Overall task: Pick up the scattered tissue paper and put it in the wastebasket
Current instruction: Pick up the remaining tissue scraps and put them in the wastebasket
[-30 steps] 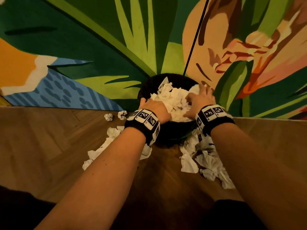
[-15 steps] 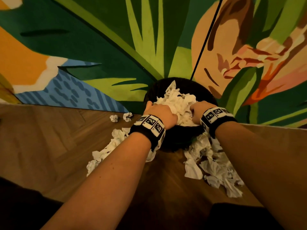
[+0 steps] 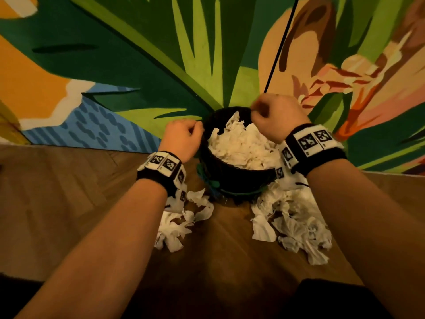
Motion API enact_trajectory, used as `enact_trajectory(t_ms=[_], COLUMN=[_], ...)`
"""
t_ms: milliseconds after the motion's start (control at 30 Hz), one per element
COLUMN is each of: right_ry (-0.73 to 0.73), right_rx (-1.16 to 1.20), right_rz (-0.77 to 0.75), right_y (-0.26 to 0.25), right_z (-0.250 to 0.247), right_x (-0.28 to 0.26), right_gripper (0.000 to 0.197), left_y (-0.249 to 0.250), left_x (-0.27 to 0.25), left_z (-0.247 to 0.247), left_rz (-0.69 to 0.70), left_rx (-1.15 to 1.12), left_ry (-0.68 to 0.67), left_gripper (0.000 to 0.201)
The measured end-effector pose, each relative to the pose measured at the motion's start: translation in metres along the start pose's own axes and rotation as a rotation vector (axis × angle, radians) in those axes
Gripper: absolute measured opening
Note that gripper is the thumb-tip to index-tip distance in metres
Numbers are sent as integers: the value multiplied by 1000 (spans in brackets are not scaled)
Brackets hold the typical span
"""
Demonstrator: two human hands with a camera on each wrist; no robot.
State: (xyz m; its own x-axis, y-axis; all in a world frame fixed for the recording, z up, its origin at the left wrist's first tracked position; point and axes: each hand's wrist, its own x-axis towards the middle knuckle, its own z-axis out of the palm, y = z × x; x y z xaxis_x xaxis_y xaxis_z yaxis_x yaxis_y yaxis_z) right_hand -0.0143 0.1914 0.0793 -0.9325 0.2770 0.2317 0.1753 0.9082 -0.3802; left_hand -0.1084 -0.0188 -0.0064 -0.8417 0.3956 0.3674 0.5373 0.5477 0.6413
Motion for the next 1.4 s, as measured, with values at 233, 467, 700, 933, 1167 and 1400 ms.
enact_trajectory(t_ms=[233, 467, 700, 933, 1167, 1400], right_ry=[-277, -747, -882, -788, -866, -845], right_rx=[208, 81, -5, 170, 33, 90], right_rz=[-340, 82, 285, 224, 82, 94], right_y=[-111, -42, 20, -4, -32, -20], right_z=[97, 252, 275, 298, 314, 311], right_x=[-45, -122, -141, -119, -114, -127], right_gripper=[16, 13, 71, 69, 25, 23], left_y=[-62, -97, -142, -144, -156, -165], left_x=[-45, -163, -179, -185, -164, -169], left_z=[-11, 56, 76, 81, 60, 54], left_rz=[-287, -413, -605, -559, -820, -941], left_rx=[259, 386, 357, 162, -164, -76], left_ry=[-347, -867, -978, -626, 29, 107], left_gripper=[26, 52, 64, 21, 49, 25])
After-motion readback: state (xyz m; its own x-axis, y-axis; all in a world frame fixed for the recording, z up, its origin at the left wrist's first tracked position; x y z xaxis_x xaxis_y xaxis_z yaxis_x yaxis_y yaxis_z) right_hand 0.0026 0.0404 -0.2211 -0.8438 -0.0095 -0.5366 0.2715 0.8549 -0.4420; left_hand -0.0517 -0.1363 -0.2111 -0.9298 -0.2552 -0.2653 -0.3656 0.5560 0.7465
